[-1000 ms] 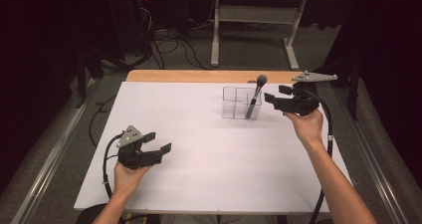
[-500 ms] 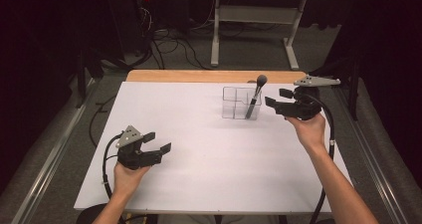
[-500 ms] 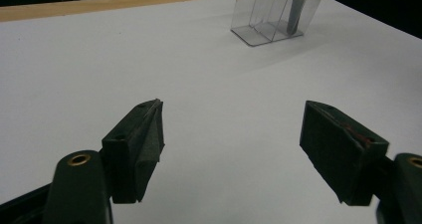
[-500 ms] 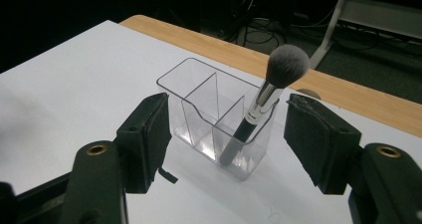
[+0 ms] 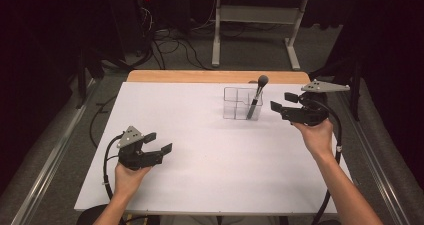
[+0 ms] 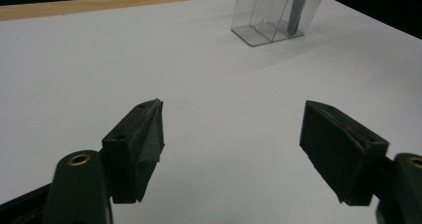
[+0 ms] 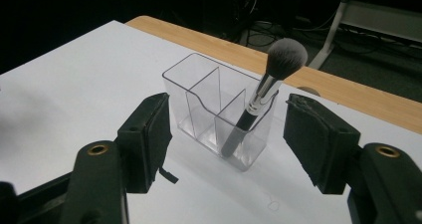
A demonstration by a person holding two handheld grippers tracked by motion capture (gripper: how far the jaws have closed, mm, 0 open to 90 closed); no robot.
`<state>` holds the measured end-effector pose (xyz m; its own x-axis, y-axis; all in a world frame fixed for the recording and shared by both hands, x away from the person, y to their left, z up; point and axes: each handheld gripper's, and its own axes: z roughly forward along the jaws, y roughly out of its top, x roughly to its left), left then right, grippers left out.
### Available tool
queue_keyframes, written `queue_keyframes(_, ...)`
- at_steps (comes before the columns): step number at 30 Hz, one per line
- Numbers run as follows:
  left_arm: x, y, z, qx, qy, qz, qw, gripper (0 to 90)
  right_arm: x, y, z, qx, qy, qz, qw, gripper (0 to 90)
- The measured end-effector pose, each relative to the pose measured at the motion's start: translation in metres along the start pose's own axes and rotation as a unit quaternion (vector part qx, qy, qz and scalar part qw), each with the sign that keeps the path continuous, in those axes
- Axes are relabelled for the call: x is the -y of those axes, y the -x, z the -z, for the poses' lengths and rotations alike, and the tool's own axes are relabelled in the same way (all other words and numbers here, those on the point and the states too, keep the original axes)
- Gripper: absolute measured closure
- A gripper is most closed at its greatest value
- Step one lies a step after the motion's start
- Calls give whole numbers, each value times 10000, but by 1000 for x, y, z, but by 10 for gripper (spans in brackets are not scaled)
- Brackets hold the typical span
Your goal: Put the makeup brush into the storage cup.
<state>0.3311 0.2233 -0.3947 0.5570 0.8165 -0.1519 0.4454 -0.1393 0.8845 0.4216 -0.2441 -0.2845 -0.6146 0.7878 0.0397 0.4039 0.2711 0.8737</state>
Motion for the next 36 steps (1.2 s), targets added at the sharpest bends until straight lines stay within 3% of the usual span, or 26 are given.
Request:
queue_keyframes(11,0,0,0,-23,9,-6,10000,258,6,-5,9,-103,68,99,9999,370)
queue_keyframes(36,0,0,2,-35,64,17,10000,258,24,-9,26,-218,147,32,9996,372)
